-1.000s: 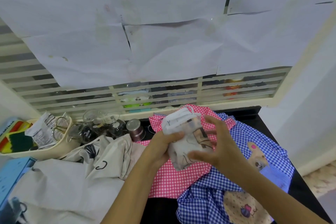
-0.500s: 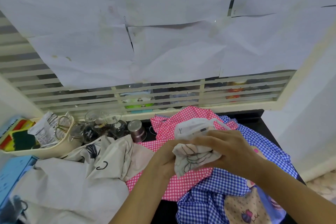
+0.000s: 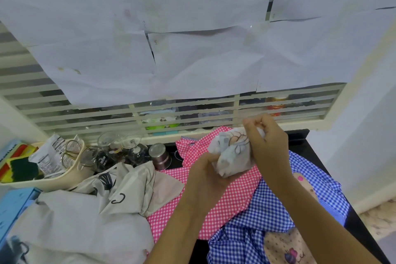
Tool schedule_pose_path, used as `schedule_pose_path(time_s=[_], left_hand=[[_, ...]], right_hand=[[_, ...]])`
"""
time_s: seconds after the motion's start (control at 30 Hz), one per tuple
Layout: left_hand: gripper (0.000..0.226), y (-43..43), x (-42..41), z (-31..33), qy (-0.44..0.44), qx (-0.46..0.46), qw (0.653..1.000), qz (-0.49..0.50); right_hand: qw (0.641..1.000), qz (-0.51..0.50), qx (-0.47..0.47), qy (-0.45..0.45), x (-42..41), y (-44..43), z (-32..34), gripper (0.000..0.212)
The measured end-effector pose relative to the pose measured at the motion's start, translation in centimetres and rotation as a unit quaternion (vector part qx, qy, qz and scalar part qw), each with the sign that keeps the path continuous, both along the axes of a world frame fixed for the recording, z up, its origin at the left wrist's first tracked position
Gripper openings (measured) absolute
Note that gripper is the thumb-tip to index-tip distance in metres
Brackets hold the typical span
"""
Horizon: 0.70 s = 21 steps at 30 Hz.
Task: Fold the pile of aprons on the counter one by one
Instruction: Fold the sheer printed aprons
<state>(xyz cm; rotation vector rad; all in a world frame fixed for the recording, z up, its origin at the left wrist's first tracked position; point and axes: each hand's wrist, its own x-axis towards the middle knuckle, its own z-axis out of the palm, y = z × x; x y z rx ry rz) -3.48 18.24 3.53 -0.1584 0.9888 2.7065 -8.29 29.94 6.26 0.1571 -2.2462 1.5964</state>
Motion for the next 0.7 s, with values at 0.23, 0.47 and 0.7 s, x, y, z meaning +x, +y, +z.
schedule_pose_path(time_s=[0.23,0.47,0.7], left_hand=[[0.082,1.1,-1.0,0.8,0.113,-0.185,0.975,-0.049],[0.036,2.5,-1.1,0.0,-0.025,-0.13,0.984,0.12],[0.006,-1.2,-1.5,1.1,0.087,-0.219,0.972,0.011]], right_hand=[[0.96,-0.022,0.266,-0.084,-1.3,0.3,2.0,0.016],[0.888,-0.005,0.455,-0.071,-1.2,-0.8,2.7,0.022],[0.981,0.103,0.139,-0.087,-0.7,0.4,1.4,0.032]])
